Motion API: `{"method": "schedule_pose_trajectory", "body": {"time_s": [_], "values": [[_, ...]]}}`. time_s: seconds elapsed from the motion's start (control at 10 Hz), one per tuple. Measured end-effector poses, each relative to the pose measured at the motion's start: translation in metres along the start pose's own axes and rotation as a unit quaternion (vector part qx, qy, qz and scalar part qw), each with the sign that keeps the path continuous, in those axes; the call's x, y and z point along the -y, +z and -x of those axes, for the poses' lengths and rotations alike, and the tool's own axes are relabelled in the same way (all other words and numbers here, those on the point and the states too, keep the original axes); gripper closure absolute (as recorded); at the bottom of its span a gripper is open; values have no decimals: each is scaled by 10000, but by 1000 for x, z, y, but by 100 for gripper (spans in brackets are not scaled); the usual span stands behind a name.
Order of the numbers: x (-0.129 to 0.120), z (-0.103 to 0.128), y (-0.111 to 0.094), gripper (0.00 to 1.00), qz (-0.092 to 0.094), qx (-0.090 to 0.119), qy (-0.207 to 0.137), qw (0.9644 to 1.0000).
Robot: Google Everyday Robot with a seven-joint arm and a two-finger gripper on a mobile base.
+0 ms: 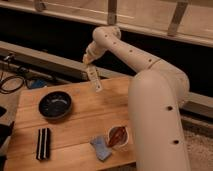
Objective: Stand the bottle upright
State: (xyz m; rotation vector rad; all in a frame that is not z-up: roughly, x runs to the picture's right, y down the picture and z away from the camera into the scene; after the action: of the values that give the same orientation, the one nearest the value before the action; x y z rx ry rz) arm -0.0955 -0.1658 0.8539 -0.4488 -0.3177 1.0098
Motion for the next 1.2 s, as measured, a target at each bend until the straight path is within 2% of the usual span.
{"method": "schedule_pose_trajectory", "body": {"time_s": [0.3,0.6,0.7,1.0,1.2], "values": [[-4,-9,5,100,-12,156,-22,9999],[6,-15,11,100,60,490,243,9985],[7,-11,14,100,131,633,296,9975],[11,-3,17,100,202,851,297,9957],[17,3,21,100,250,865,244,9956]]}}
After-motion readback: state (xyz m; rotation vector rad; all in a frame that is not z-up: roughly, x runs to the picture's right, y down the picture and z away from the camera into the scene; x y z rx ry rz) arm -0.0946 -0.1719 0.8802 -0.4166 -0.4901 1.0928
